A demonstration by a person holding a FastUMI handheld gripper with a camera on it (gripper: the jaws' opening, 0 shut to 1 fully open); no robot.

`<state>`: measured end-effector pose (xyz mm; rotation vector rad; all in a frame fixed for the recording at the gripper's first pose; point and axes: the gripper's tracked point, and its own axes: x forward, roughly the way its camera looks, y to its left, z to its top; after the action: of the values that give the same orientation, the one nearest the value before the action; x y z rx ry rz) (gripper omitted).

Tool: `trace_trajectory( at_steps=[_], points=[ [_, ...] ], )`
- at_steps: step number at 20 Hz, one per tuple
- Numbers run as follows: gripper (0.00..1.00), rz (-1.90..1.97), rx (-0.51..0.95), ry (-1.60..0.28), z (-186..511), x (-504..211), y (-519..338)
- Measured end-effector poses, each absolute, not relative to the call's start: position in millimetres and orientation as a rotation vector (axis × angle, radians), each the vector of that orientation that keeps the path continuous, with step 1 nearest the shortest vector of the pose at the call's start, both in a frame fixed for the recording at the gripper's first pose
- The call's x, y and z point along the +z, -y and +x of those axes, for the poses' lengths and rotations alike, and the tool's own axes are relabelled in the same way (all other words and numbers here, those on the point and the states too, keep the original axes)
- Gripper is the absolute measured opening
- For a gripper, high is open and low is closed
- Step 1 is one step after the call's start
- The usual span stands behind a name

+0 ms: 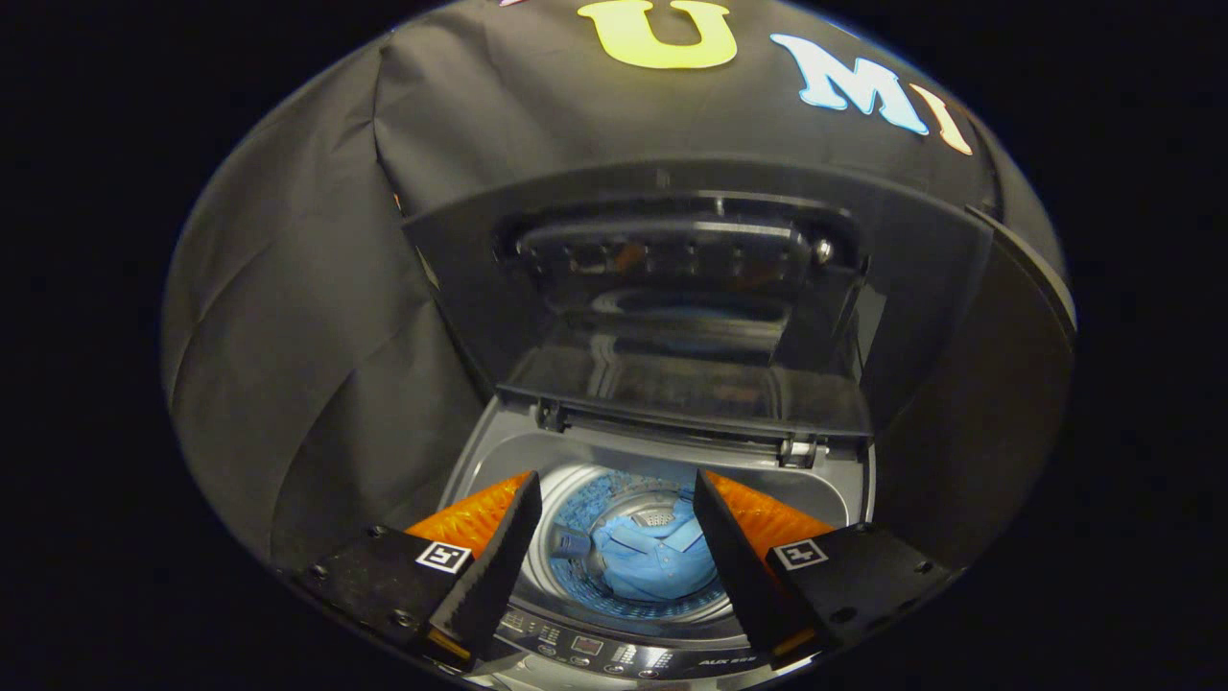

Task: Put the clothes into the washing machine and then close the washing machine lid.

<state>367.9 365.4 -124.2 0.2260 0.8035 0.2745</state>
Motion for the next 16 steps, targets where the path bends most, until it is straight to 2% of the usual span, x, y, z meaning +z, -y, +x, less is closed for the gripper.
trace_trajectory(
  at_steps=[9,16],
  points=[
    [0.98,0.299,0.322,-0.583,397,-8,-346],
    [0.98,0.325,0.276,-0.458,452,67,-307]
  ],
)
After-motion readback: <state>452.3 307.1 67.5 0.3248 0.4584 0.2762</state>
